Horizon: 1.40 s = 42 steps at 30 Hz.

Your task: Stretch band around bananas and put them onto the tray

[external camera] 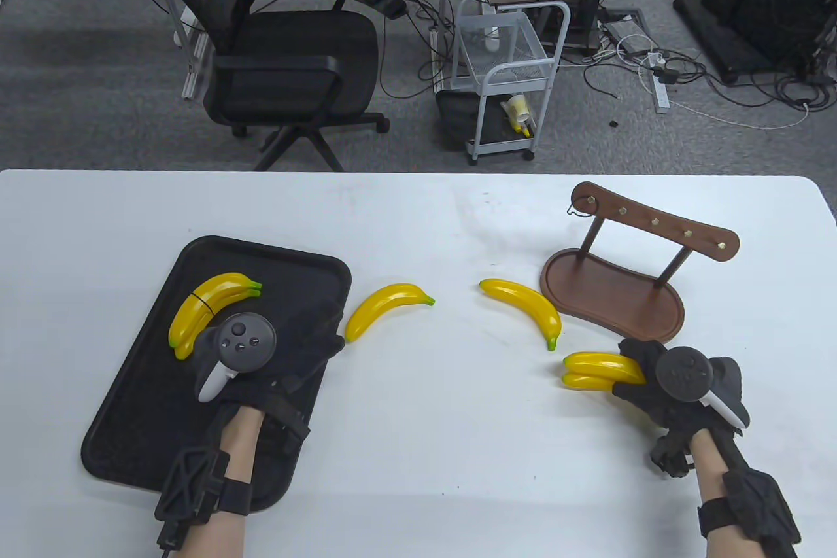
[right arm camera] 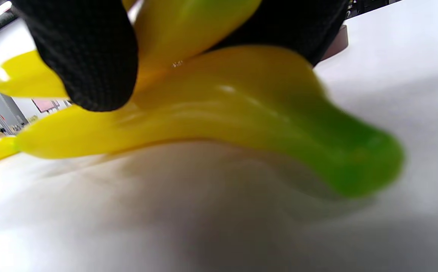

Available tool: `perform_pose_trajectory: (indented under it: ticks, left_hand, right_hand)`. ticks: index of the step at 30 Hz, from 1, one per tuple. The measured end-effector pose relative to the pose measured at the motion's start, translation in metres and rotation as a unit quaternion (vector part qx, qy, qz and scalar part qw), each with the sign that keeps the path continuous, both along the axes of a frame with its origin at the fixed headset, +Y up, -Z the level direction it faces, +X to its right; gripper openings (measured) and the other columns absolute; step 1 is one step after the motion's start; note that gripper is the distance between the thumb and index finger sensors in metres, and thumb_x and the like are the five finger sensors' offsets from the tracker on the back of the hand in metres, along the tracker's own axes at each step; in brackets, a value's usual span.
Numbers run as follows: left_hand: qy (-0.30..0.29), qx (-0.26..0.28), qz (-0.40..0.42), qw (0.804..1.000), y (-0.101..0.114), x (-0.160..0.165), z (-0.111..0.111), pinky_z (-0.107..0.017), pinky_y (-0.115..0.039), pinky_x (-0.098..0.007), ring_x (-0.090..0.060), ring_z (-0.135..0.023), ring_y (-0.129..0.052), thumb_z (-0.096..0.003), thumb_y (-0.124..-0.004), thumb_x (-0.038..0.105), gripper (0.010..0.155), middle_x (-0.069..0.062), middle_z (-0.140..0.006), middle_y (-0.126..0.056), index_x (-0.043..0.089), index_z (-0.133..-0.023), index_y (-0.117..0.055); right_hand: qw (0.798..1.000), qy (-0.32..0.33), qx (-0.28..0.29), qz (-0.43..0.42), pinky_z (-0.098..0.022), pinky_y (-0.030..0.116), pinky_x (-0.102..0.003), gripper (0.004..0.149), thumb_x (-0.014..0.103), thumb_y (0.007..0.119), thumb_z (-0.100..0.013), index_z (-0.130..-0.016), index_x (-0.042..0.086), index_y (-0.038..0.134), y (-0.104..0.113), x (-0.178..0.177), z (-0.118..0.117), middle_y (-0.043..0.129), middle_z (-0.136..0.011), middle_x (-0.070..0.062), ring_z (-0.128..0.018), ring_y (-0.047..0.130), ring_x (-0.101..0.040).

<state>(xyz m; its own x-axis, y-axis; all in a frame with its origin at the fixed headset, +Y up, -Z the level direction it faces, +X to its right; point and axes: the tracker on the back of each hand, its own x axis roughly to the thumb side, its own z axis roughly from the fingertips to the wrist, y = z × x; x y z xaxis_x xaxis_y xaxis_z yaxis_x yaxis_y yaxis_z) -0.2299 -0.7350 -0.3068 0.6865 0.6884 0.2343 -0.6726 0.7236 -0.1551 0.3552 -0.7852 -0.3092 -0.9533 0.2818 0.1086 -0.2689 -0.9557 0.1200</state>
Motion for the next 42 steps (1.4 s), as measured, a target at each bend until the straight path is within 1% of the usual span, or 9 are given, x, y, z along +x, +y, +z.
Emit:
perform_pose_trajectory:
  ticks: [4, 12, 19, 24, 29, 33, 42]
  left_hand:
    - [0.001, -0.001, -0.004, 1.000, 0.000, 0.000, 0.000, -0.083, -0.060, -0.047, -0.024, -0.104, -0.079, -0.0492, -0.070, 0.057, 0.064, 0.005, -0.111, -0.075, 0.029, -0.106, -0.060]
    - [0.000, 0.001, -0.002, 1.000, 0.001, 0.001, 0.000, -0.083, -0.060, -0.047, -0.024, -0.104, -0.079, -0.0492, -0.070, 0.057, 0.064, 0.005, -0.112, -0.074, 0.029, -0.106, -0.060]
    - [-0.001, 0.005, 0.000, 1.000, 0.002, 0.002, 0.001, -0.083, -0.060, -0.047, -0.023, -0.104, -0.079, -0.0492, -0.070, 0.057, 0.065, 0.005, -0.112, -0.074, 0.029, -0.106, -0.059]
    - [-0.006, 0.007, 0.000, 1.000, 0.002, 0.004, 0.002, -0.083, -0.060, -0.047, -0.023, -0.105, -0.079, -0.0492, -0.070, 0.057, 0.065, 0.005, -0.112, -0.074, 0.029, -0.107, -0.058]
    - [-0.013, 0.012, -0.003, 1.000, 0.004, 0.008, 0.003, -0.083, -0.060, -0.047, -0.023, -0.105, -0.079, -0.0493, -0.070, 0.057, 0.065, 0.005, -0.112, -0.073, 0.029, -0.107, -0.058]
    - [-0.016, 0.016, -0.007, 1.000, 0.005, 0.012, 0.004, -0.083, -0.060, -0.047, -0.023, -0.105, -0.079, -0.0495, -0.070, 0.057, 0.066, 0.005, -0.112, -0.073, 0.028, -0.107, -0.058]
    - [-0.029, 0.017, -0.002, 0.999, 0.006, 0.019, 0.006, -0.083, -0.059, -0.047, -0.023, -0.105, -0.078, -0.0498, -0.070, 0.057, 0.066, 0.004, -0.113, -0.073, 0.028, -0.108, -0.057]
  right_hand:
    - [1.000, -0.002, -0.005, 0.017, -0.059, 0.077, -0.051, 0.074, 0.043, 0.087, -0.046, -0.106, 0.018, 0.050, -0.005, -0.004, 0.000, 0.069, -0.103, -0.009, -0.083, 0.084, -0.037]
    - [0.999, -0.005, 0.001, 0.047, -0.057, 0.079, -0.049, 0.071, 0.041, 0.089, -0.045, -0.104, 0.015, 0.057, -0.005, -0.010, 0.001, 0.074, -0.101, -0.011, -0.082, 0.085, -0.035]
    - [0.999, -0.002, -0.011, 0.052, -0.056, 0.079, -0.050, 0.068, 0.037, 0.092, -0.044, -0.102, 0.016, 0.061, -0.004, -0.012, -0.001, 0.076, -0.100, -0.011, -0.081, 0.086, -0.035]
    - [0.998, 0.000, 0.002, 0.059, -0.056, 0.082, -0.048, 0.068, 0.036, 0.094, -0.042, -0.100, 0.017, 0.065, -0.004, -0.012, -0.002, 0.080, -0.098, -0.011, -0.079, 0.089, -0.034]
    - [0.999, -0.003, 0.002, 0.050, -0.055, 0.084, -0.046, 0.067, 0.036, 0.097, -0.041, -0.098, 0.017, 0.068, -0.003, -0.010, -0.005, 0.083, -0.097, -0.010, -0.077, 0.092, -0.034]
    - [0.999, -0.001, 0.003, 0.039, -0.054, 0.085, -0.046, 0.067, 0.036, 0.097, -0.040, -0.098, 0.016, 0.069, -0.001, -0.012, -0.007, 0.084, -0.096, -0.011, -0.076, 0.093, -0.034]
    - [0.999, 0.018, 0.030, 0.031, -0.053, 0.085, -0.046, 0.068, 0.037, 0.097, -0.041, -0.098, 0.016, 0.068, 0.022, -0.038, -0.012, 0.082, -0.097, -0.011, -0.077, 0.092, -0.034]
